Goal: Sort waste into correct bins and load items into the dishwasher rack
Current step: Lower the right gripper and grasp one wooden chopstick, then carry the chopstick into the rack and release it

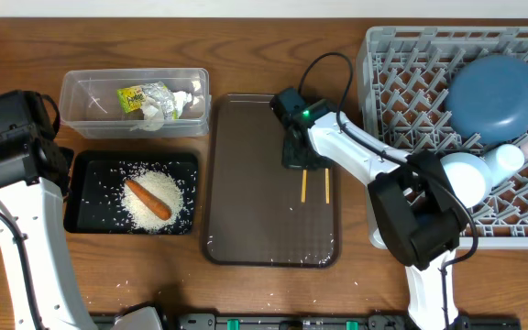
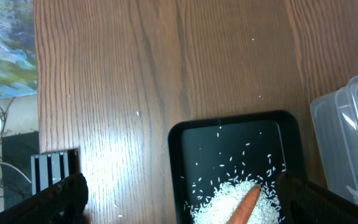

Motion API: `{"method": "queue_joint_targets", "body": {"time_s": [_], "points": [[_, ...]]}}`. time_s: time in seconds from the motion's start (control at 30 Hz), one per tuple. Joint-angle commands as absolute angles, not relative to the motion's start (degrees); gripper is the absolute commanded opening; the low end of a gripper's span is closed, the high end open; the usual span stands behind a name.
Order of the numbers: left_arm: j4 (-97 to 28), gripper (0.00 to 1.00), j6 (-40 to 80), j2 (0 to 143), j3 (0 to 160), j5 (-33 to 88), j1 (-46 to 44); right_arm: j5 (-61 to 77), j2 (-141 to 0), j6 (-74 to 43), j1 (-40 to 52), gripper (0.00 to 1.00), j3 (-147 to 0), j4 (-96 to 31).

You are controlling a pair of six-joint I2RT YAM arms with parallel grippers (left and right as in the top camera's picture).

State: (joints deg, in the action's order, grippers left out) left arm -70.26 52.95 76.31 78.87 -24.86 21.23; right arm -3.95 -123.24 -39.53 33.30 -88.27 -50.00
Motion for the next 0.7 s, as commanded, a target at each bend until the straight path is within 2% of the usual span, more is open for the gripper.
{"method": "queue_joint_targets", "body": {"time_s": [0.0,0.3,0.47,0.67], "points": [[-70.5,0.99,53.9,76.4,78.9,-26.2,21.5,-2.0,-126.6,-40.7,34.2,0.01,-85.1,-50.2],[-70.5,0.99,53.9,76.4,78.9,-26.2,21.5,-1.4,-123.5,-35.3,30.7,0.01,-97.3,-61.6],[-70.5,0.99,53.9,76.4,78.9,-26.2,21.5,-1.5,-121.1,-28.9,26.1,0.01,-110.6,-71.7],[-70.5,0.99,53.9,76.4,78.9,-26.2,21.5,-1.2,-119.0,-21.0,18.5,0.01,-120.8,-77.0]]}}
